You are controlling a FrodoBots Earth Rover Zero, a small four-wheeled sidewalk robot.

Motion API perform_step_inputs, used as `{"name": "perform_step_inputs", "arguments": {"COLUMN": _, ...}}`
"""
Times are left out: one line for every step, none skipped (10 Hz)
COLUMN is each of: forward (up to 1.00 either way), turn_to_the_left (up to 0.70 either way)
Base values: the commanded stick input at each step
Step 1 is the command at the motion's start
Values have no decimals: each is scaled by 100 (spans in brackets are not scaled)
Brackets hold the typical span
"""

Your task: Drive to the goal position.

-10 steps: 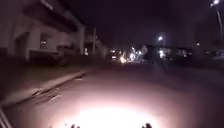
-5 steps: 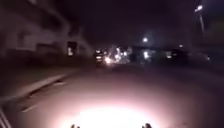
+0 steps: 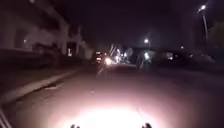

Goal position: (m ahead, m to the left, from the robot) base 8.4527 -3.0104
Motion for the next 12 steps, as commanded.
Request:
{"name": "perform_step_inputs", "arguments": {"forward": 70, "turn_to_the_left": 0}}
{"name": "perform_step_inputs", "arguments": {"forward": 70, "turn_to_the_left": 0}}
{"name": "perform_step_inputs", "arguments": {"forward": 70, "turn_to_the_left": 0}}
{"name": "perform_step_inputs", "arguments": {"forward": 70, "turn_to_the_left": 0}}
{"name": "perform_step_inputs", "arguments": {"forward": 70, "turn_to_the_left": 0}}
{"name": "perform_step_inputs", "arguments": {"forward": 70, "turn_to_the_left": 0}}
{"name": "perform_step_inputs", "arguments": {"forward": 70, "turn_to_the_left": 0}}
{"name": "perform_step_inputs", "arguments": {"forward": 70, "turn_to_the_left": 0}}
{"name": "perform_step_inputs", "arguments": {"forward": 70, "turn_to_the_left": 0}}
{"name": "perform_step_inputs", "arguments": {"forward": 70, "turn_to_the_left": -35}}
{"name": "perform_step_inputs", "arguments": {"forward": 70, "turn_to_the_left": -34}}
{"name": "perform_step_inputs", "arguments": {"forward": 70, "turn_to_the_left": -34}}
